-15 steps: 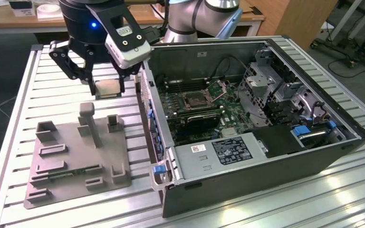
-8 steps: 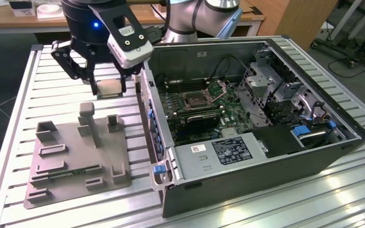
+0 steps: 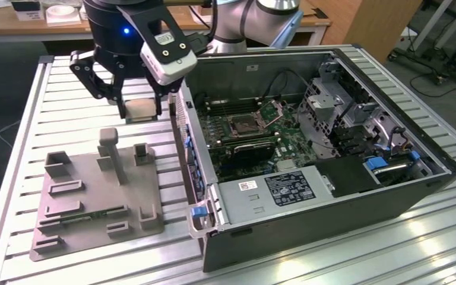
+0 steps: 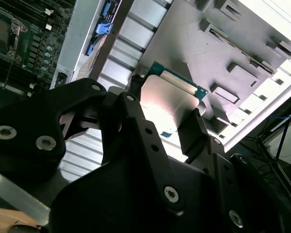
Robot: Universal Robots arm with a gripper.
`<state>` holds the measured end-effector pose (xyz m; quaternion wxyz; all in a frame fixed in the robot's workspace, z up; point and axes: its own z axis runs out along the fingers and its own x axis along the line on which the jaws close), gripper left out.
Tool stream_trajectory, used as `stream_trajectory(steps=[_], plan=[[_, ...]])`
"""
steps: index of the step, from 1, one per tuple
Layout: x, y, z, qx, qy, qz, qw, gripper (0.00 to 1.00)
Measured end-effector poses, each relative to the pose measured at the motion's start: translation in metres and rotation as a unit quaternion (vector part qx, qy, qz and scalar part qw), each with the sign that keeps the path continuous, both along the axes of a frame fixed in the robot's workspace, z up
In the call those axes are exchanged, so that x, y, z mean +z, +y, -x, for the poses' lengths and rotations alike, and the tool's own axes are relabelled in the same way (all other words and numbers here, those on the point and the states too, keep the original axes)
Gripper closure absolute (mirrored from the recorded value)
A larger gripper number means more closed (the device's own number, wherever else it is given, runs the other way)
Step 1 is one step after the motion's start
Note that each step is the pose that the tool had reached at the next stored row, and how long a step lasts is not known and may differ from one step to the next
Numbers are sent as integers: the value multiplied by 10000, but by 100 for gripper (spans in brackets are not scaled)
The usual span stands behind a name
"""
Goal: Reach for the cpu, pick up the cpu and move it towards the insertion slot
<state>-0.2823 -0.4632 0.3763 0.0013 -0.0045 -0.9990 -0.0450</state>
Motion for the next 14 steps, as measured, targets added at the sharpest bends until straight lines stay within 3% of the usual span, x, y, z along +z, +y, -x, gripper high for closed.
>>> stream_trajectory(steps=[14], plan=[[0, 0, -120, 0, 0, 0, 10000, 46]])
